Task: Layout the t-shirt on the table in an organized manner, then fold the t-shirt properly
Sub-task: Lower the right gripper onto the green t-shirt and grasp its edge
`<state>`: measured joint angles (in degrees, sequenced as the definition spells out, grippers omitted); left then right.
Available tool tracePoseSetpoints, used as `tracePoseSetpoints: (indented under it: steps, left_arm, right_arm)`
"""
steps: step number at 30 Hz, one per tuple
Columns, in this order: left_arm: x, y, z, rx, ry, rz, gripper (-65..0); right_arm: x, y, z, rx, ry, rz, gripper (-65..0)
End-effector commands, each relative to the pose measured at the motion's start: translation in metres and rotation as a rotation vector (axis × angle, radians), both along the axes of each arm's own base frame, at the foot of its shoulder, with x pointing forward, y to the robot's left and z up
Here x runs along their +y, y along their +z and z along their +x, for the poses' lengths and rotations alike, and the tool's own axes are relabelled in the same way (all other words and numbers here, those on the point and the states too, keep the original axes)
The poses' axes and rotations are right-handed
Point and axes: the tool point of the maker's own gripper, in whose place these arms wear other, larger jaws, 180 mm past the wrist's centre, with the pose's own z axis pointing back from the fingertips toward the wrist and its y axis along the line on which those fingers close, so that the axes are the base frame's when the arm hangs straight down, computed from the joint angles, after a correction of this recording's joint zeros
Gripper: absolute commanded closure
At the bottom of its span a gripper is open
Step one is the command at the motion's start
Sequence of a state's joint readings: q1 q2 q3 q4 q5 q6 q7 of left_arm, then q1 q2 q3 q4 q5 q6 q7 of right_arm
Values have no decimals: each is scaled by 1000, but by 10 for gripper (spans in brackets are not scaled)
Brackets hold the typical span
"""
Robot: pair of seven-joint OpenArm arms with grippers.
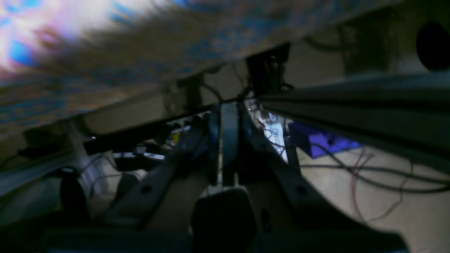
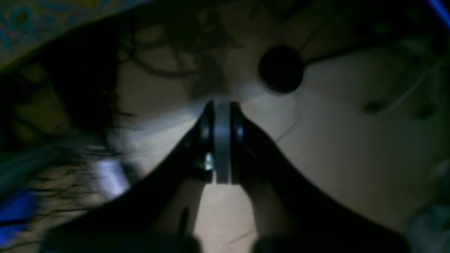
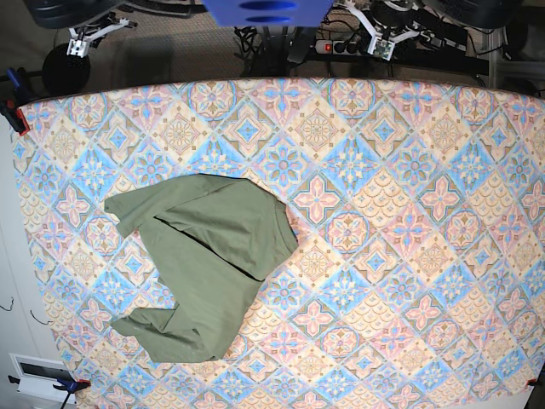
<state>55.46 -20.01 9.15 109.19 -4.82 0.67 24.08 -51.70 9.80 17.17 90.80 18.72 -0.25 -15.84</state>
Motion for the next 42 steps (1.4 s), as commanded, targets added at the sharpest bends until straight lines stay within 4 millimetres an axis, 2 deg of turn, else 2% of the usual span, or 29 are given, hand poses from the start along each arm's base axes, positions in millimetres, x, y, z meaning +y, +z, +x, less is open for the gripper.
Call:
tracePoseSetpoints:
  steps: [1,4,8,12,14,20,24,30,37,40,42]
  left_arm:
    - [-1,13,9,-42,-1,-9,-1]
    - [10,33,27,-88,28,14,-1]
    - [22,45,44,-145,46,39,-1]
    - [24,51,65,-197,50,41,-1]
    - [24,53,70,-213,53,41,-1]
    - [20,67,98,-293,51,28,-2]
    - [17,70,104,-315,81,10,-2]
    - [11,82,128,-383,99,-12,-4]
    - [5,94,154,-453,131,-41,-83]
    - [5,94,155,-455,132,-42,-81]
    - [4,96,158,-460,140,-60,-81]
  right_arm:
    - [-6,16,8,-47,-8,-6,0]
    - [-9,46,32,-126,-31,7,0]
    - [3,76,63,-175,17,15,0]
    - [11,78,68,-148,31,38,0]
    - [11,80,78,-147,50,40,0]
    - [43,80,117,-214,116,107,0]
    - [59,83,136,-253,148,136,0]
    - [98,90,178,-338,227,209,-2]
    - [155,95,222,-340,350,311,-5]
    - [162,96,229,-330,365,326,-43]
    - [164,101,237,-351,368,331,-91]
